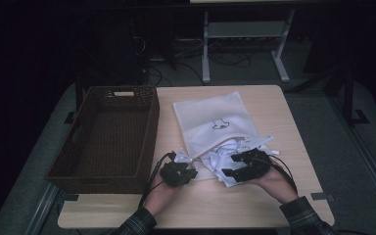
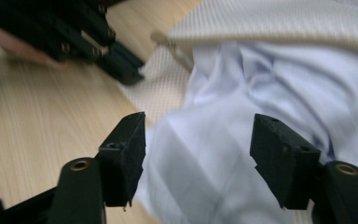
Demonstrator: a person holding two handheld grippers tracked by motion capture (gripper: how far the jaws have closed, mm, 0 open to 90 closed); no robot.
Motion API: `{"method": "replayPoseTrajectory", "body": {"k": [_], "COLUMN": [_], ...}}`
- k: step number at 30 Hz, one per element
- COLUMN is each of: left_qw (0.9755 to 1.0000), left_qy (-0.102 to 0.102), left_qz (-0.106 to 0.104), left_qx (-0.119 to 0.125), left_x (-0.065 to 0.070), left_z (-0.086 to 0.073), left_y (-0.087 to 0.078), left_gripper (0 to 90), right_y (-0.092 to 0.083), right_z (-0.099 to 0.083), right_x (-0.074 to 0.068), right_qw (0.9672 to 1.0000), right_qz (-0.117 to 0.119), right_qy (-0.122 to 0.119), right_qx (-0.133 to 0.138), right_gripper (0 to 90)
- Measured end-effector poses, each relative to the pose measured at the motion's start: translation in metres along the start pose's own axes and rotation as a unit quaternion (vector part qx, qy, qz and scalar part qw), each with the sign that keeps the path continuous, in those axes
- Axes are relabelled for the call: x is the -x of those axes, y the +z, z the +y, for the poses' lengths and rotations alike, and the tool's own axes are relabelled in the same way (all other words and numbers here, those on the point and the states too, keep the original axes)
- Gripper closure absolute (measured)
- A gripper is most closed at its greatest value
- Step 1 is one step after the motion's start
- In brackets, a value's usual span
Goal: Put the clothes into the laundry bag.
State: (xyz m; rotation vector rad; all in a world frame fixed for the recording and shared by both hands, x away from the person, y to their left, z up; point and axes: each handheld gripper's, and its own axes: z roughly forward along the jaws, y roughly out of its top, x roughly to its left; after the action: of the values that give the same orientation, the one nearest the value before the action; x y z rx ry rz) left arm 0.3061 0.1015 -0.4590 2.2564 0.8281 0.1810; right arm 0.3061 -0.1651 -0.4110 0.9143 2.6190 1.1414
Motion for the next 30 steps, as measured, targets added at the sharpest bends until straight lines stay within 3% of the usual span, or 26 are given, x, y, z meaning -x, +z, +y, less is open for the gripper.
{"method": "replayPoseTrajectory", "body": {"k": [3, 9, 13, 16, 21, 25, 30], "left_qw": [1.0000, 1.0000, 1.0000, 0.9999, 0.9999, 0.9999, 0.9999], "left_qy": [0.001, 0.003, 0.006, 0.008, 0.010, 0.010, 0.012], "left_qz": [0.002, 0.002, 0.003, 0.004, 0.005, 0.006, 0.004], "left_qx": [0.000, -0.002, -0.004, -0.005, -0.006, -0.006, -0.006], "left_x": [0.001, 0.001, 0.001, 0.001, 0.001, 0.002, 0.002], "left_z": [0.000, 0.000, 0.000, 0.000, 0.000, 0.000, 0.000], "left_y": [0.001, 0.001, 0.002, 0.002, 0.002, 0.002, 0.002], "left_gripper": [85.1, 85.2, 85.2, 85.2, 85.2, 85.2, 85.5], "right_y": [-0.006, -0.010, -0.004, 0.002, 0.009, 0.006, -0.002], "right_z": [-0.012, -0.037, -0.050, -0.050, -0.048, -0.047, -0.045], "right_x": [-0.002, -0.002, -0.003, -0.006, -0.008, -0.007, -0.002], "right_qw": [0.9999, 0.9996, 0.9989, 0.9989, 0.9982, 0.9979, 0.9982], "right_qz": [-0.013, -0.015, -0.020, -0.029, -0.044, -0.058, -0.054], "right_qy": [-0.005, 0.022, 0.030, 0.019, 0.009, 0.009, 0.024], "right_qx": [-0.001, -0.012, -0.031, -0.032, -0.039, -0.027, 0.004], "right_gripper": [28.5, 21.5, 22.1, 25.1, 48.7, 69.8, 78.9]}}
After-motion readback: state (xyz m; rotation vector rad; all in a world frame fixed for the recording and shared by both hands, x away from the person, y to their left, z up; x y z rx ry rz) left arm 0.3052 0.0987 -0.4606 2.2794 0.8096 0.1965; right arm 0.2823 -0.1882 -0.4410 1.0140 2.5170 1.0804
